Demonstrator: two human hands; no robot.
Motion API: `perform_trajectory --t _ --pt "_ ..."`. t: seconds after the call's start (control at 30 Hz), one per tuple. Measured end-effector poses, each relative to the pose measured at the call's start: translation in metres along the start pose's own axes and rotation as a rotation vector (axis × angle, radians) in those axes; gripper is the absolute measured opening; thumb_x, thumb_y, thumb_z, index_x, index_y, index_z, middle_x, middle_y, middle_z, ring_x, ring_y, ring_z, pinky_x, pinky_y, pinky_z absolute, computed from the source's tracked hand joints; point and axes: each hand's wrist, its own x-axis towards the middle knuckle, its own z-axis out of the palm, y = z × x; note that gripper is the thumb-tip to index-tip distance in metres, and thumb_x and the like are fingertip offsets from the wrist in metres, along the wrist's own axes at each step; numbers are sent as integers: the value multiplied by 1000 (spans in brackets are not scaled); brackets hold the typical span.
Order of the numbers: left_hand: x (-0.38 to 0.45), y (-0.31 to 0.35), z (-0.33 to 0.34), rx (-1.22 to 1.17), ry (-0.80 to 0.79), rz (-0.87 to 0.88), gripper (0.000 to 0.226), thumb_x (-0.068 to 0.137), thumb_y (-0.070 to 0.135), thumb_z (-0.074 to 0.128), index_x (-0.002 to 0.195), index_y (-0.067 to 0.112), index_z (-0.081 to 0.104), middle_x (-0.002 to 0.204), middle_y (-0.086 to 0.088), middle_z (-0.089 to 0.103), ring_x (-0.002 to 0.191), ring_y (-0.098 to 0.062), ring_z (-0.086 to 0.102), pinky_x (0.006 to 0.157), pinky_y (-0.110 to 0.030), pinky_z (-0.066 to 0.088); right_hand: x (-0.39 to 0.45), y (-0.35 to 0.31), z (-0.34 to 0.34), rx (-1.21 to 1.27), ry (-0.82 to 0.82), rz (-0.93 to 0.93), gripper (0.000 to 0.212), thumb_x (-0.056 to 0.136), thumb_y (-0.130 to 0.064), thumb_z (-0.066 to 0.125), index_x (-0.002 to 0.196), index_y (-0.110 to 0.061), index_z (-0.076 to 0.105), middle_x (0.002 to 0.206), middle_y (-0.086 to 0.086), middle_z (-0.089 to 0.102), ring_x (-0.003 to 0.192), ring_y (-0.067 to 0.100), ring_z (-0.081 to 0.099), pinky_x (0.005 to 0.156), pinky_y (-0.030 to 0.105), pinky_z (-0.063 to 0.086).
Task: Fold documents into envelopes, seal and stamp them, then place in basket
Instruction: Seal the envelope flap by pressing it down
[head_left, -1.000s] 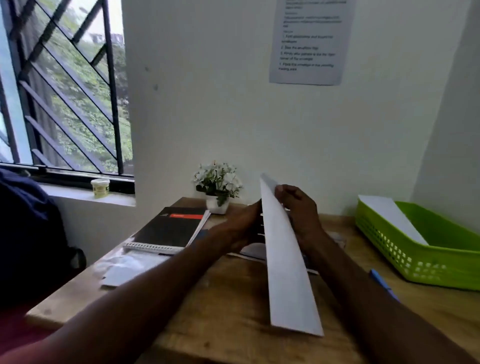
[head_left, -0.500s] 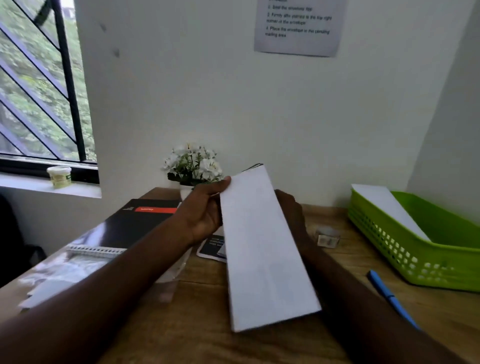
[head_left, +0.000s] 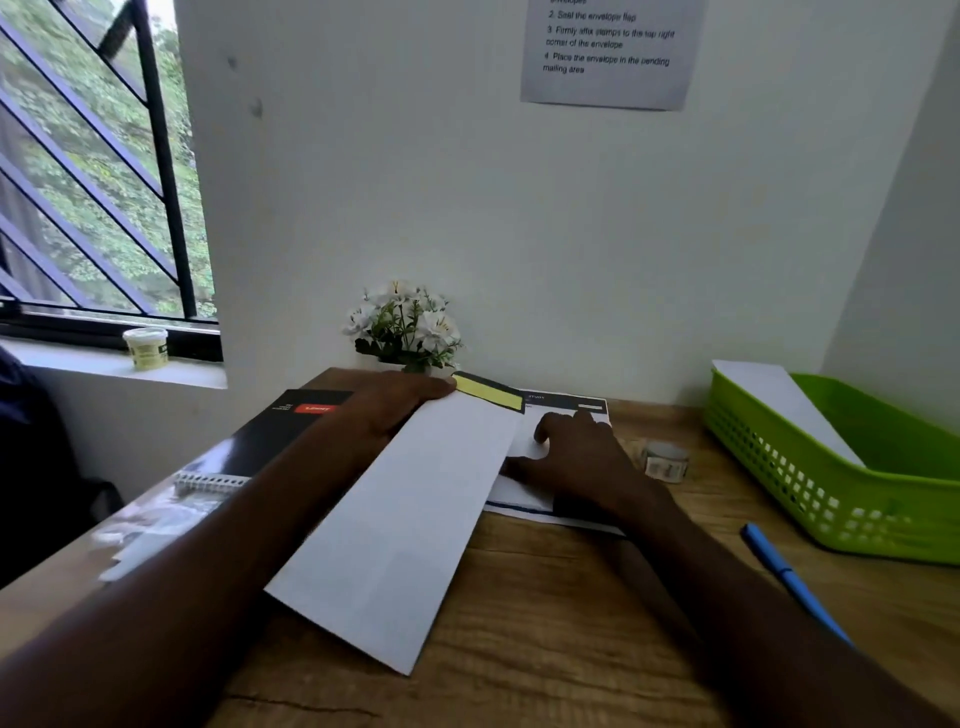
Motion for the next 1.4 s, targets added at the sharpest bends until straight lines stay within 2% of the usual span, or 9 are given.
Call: perform_trajectory --t 0.17,0.33,0.53,0.7,0.83,1.0,1.1,1.27,1.4 --pt "13 -6 -2 28 34 20 42 95 21 71 129 -4 63 94 -17 77 70 -25 74 55 -31 60 4 4 -6 5 37 -42 50 91 -52 67 125 -16 60 136 7 59 129 27 50 102 35 40" --pt "16 -8 1 60 65 52 32 96 24 71 116 0 66 92 -15 77 69 -24 73 58 -30 58 4 1 -2 14 55 -19 69 79 -70 70 119 -15 61 132 8 62 135 30 47 103 37 41" --pt "17 -11 4 112 91 110 39 97 35 70 118 3 67 107 -18 77 87 -29 74 73 -35 60 1 -1 -10 212 86 66 70 69 -50 90 122 -15 60 128 5 62 123 25 55 97 36 46" --pt "20 -14 5 104 100 122 44 97 37 69 120 1 66 113 -21 75 91 -31 73 75 -37 59 1 7 -14 411 141 142 32 70 -18 92 97 -10 78 101 3 72 99 21 66 89 36 56" --pt "16 -13 3 99 37 133 60 86 43 81 121 -4 66 112 -23 75 104 -41 73 92 -55 59 10 12 -7 572 267 171 8 73 -11 82 80 -15 82 90 2 78 95 23 71 86 40 59" --pt "10 -13 6 105 -116 74 34 83 16 84 110 -1 71 100 -21 78 72 -27 77 60 -35 62 21 17 -15 867 589 216 17 86 -9 73 84 -25 79 99 -4 77 97 17 70 84 27 54" --pt "10 -13 6 115 -109 67 28 83 12 84 105 -1 73 97 -20 78 74 -29 77 62 -37 62 26 19 -23 1097 713 150 20 85 -8 76 89 -27 79 98 -6 76 100 16 70 96 35 56" --pt "12 -16 9 178 -125 120 37 78 14 88 110 2 75 100 -18 79 81 -30 77 70 -38 62 24 14 -29 1416 570 15 25 85 -1 77 99 -21 79 106 -2 77 106 17 71 99 32 56" --pt "8 -16 15 199 -151 145 23 81 13 85 102 5 78 94 -15 80 73 -23 77 62 -31 61 19 9 -25 1334 434 -98 39 81 5 77 112 -20 77 114 -7 72 102 12 68 85 21 58"
